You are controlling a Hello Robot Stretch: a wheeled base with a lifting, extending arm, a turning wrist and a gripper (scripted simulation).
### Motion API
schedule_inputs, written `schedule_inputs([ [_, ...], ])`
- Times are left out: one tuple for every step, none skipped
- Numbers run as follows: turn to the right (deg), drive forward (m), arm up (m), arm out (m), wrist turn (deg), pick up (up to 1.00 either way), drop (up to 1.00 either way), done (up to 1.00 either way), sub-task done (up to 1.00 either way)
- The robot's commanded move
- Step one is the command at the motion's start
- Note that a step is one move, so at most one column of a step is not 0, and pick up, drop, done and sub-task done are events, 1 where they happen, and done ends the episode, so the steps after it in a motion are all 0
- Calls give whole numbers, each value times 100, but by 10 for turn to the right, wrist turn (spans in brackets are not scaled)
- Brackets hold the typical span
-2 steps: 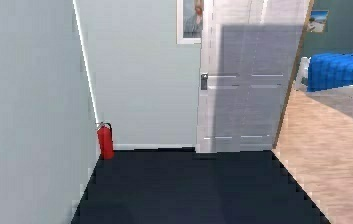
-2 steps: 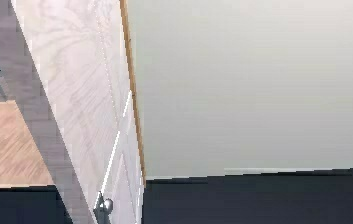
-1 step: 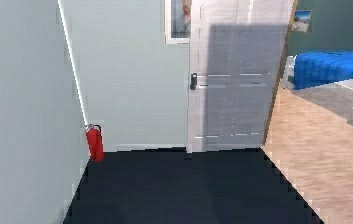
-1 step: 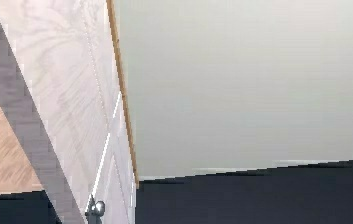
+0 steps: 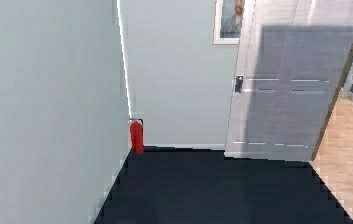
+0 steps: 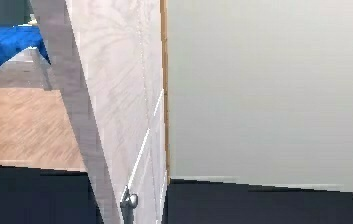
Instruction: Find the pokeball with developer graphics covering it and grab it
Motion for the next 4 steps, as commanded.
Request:
schedule_inputs([
  [0,40,0,0,0,0,0,0,0],
  [270,0,0,0,0,0,0,0,0],
  [0,40,0,0,0,0,0,0,0],
  [-450,0,0,0,0,0,0,0,0],
])
